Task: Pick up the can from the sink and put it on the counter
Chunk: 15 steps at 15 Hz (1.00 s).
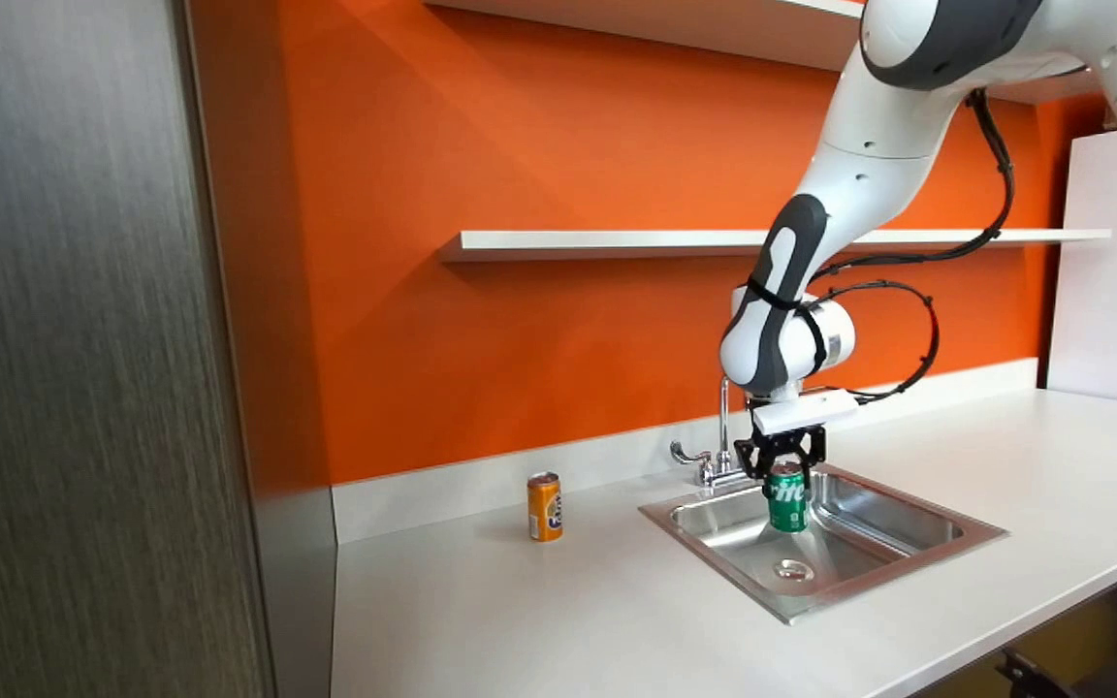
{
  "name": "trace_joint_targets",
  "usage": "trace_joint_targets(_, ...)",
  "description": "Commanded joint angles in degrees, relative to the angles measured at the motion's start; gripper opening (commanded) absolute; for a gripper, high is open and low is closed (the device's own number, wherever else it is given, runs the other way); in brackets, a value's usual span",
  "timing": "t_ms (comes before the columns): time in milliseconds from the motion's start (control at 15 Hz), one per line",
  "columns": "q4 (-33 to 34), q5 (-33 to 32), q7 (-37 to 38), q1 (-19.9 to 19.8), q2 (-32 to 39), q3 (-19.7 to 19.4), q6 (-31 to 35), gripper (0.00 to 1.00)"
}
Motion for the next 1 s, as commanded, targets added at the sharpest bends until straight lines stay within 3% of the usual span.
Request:
trace_joint_targets(0, -4.19, -5.72, 3.73, 3.56, -6.4, 0.33, -3.34, 0.39)
trace_joint_targets(533, -5.35, -14.8, 9.48, 9.22, -8.35, 5.56, -6.15, 0.39)
trace_joint_targets(933, -5.31, -14.92, 9.04, 10.33, -7.17, 9.79, -5.04, 0.39)
